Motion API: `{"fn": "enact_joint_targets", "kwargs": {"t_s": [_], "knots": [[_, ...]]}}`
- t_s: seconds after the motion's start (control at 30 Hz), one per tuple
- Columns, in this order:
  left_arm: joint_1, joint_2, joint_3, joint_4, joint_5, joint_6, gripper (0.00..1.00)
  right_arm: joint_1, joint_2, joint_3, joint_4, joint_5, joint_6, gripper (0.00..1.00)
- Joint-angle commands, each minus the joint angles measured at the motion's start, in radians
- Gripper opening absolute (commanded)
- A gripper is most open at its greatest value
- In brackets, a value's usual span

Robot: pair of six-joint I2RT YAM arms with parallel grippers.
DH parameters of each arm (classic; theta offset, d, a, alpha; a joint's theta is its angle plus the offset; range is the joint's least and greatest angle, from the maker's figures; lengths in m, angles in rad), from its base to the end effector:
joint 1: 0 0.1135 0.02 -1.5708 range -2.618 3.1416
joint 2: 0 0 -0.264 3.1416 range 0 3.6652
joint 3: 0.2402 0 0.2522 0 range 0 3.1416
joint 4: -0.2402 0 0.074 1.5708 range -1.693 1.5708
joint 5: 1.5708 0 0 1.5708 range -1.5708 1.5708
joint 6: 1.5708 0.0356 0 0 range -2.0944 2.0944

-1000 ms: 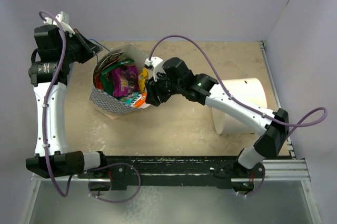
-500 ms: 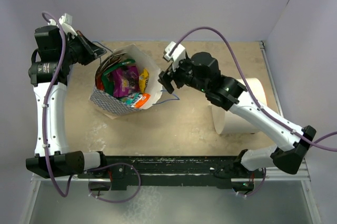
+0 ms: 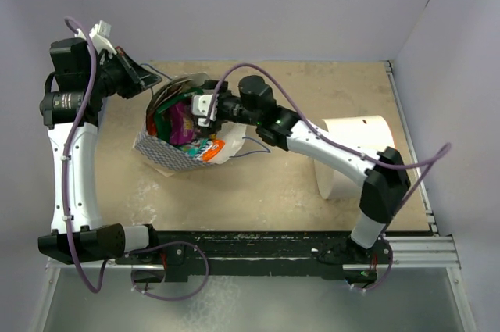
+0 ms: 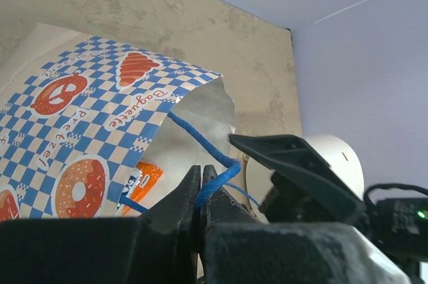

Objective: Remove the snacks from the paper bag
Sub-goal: Take out the snack from the paper bag.

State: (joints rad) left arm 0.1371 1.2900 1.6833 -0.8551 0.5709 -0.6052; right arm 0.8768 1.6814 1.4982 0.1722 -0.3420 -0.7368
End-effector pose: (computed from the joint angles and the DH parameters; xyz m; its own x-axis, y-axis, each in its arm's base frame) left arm 0.2435 0.0142 0.4701 -0.5702 -0.5619 -0.5993 0.0485 0.7052 -0.7073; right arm 0.2521 0.3216 0.3891 0.6255 -0.2379 -0.7431 -0.6999 0.2497 -0.6691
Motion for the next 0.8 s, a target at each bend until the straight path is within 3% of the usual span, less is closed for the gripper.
{"fn": "enact_joint_targets", "kwargs": {"t_s": [0.0, 0.13, 0.57, 0.77], "knots": [[-0.001, -0.031, 0.061, 0.028, 0.102, 0.021, 0.00, -0.002, 0.070, 0.100, 0.138, -0.069, -0.116, 0.79], [-0.001, -0.022, 0.089, -0.008, 0.109, 0.047, 0.00, -0.010, 0.139, 0.141, 0.147, -0.084, -0.144, 0.72], [-0.001, -0.009, 0.110, -0.047, 0.142, 0.077, 0.00, -0.021, 0.276, 0.280, 0.172, -0.118, -0.149, 0.68], [-0.003, 0.007, 0.134, -0.065, 0.159, 0.090, 0.00, -0.020, 0.335, 0.335, 0.166, -0.136, -0.152, 0.53]]}}
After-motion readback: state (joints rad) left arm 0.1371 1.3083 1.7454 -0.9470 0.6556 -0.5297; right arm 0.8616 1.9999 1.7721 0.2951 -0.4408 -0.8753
